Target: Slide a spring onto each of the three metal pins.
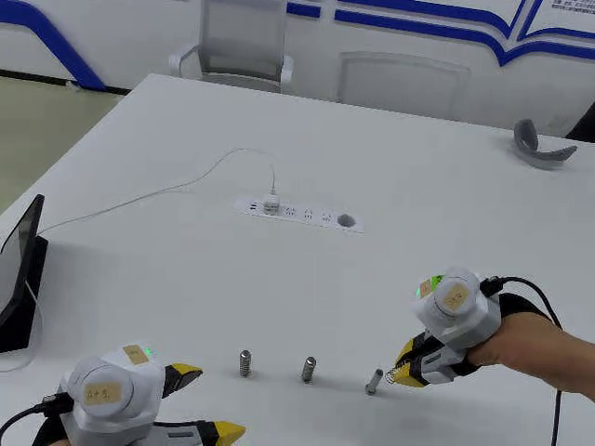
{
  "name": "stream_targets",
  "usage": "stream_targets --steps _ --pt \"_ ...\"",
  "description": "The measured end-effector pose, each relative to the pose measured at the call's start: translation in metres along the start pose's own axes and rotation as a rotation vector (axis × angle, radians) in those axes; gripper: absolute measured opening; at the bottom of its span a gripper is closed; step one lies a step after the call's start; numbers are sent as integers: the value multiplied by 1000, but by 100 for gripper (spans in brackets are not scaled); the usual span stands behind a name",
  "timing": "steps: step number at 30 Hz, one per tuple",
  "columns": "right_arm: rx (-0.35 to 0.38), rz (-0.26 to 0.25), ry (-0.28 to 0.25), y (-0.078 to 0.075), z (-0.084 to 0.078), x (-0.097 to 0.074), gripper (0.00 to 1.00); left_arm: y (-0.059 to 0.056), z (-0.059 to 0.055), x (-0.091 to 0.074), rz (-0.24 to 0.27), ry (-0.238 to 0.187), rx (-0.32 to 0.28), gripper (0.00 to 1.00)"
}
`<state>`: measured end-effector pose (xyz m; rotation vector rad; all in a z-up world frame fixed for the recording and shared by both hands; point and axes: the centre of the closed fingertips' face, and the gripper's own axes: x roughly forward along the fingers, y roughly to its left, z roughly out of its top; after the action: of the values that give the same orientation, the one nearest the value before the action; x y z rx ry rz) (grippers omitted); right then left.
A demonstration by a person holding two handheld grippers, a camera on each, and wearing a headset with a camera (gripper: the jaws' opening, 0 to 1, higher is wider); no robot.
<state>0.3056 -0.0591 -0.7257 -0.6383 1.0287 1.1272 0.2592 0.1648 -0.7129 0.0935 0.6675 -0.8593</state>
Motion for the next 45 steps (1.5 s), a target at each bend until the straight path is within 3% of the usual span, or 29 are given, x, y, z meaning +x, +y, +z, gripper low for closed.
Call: stream_targets --steps 16,32,45 --pt "-50 17 44 -4 5 15 13 6 -8 -11 30 -12 -48 61" --pt "-95 21 80 -4 6 30 13 3 -12 -12 28 0 -50 60" --pt "-133 21 115 -3 0 47 13 11 -20 -19 46 11 -64 59"
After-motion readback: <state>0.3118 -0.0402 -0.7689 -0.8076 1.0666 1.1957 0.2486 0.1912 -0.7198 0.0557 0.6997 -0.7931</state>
